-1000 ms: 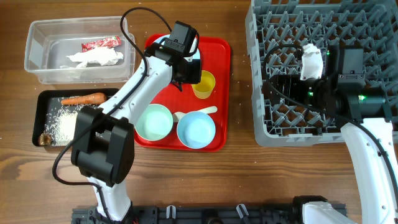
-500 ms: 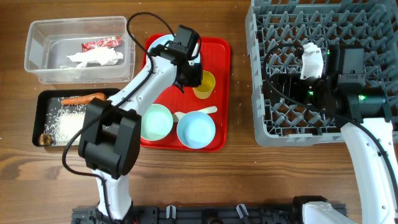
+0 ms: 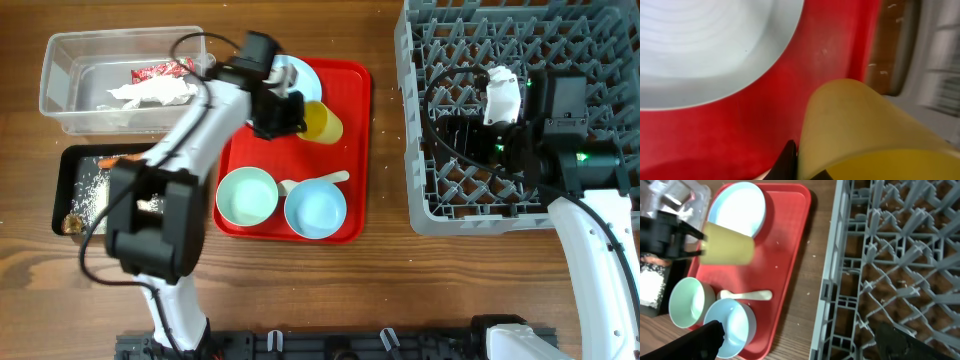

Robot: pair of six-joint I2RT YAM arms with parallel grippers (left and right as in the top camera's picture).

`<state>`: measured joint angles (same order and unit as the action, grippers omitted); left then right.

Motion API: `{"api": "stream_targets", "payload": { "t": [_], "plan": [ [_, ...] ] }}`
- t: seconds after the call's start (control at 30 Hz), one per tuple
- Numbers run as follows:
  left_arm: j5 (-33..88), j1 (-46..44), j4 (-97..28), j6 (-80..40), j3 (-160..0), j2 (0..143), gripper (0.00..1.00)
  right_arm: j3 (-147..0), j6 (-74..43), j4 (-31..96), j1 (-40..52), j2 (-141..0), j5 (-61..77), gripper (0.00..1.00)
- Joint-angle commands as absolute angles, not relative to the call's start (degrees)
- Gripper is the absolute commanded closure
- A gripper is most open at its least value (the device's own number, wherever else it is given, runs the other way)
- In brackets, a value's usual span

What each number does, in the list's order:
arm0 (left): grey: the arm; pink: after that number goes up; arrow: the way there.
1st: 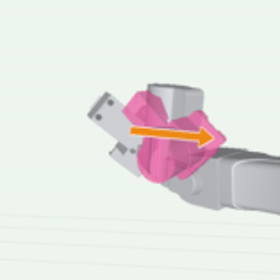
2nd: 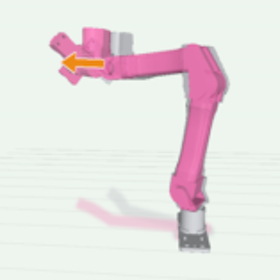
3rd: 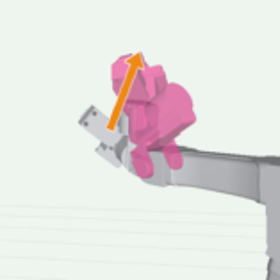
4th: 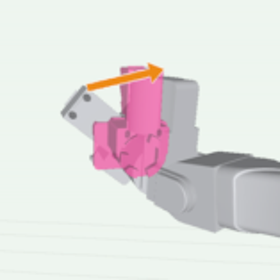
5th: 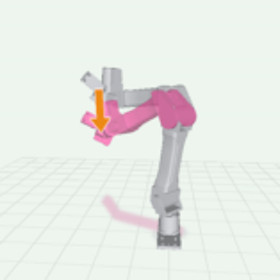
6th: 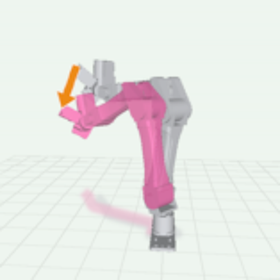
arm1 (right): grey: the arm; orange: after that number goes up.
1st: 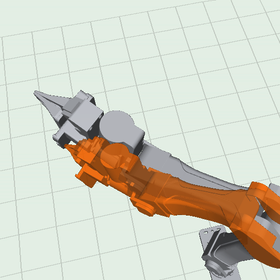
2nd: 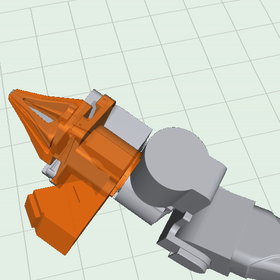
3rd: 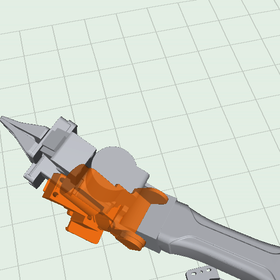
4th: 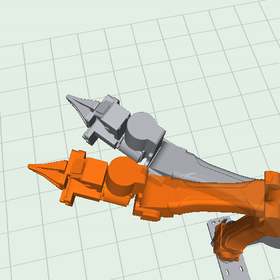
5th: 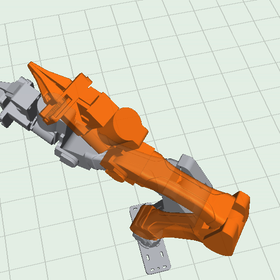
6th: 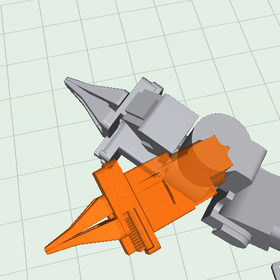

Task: Sort waste into correct bins and load items into the dishwasher rack
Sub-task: 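Grasp the yellow cup with the left gripper and lift it, then hand the yellow cup from the left gripper to the right gripper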

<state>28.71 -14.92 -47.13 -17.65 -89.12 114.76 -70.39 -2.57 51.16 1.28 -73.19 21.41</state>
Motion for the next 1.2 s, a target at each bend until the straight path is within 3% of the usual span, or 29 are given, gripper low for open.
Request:
{"api": "stream_targets", "payload": {
  "t": [0.0, 0.17, 0.43, 1.03, 1.17],
  "plan": [
    [52.8, -9.6, -49.0, -13.6, -90.0, 111.2, 0.96, -70.4, -3.2, 49.6, 1.0, -73.7, 26.0, 0.0],
    [71.2, -6.9, -54.1, -4.2, -90.0, 111.2, 0.96, -70.4, -4.6, 43.3, 1.1, -73.8, 37.7, 0.0],
    [86.5, -7.1, -55.1, 2.8, -90.0, 111.2, 0.96, -70.4, -6.2, 36.7, 4.4, -73.8, 45.1, 0.0],
    [90.3, -11.5, -55.1, 2.8, -90.0, 111.2, 0.96, -70.4, -10.7, 23.4, 15.2, -83.3, 55.5, 0.0],
    [90.3, -11.5, -55.1, 2.8, -90.0, 111.2, 0.96, -70.4, -10.5, 21.9, 17.4, -83.4, 55.4, 0.09]
  ]
}}
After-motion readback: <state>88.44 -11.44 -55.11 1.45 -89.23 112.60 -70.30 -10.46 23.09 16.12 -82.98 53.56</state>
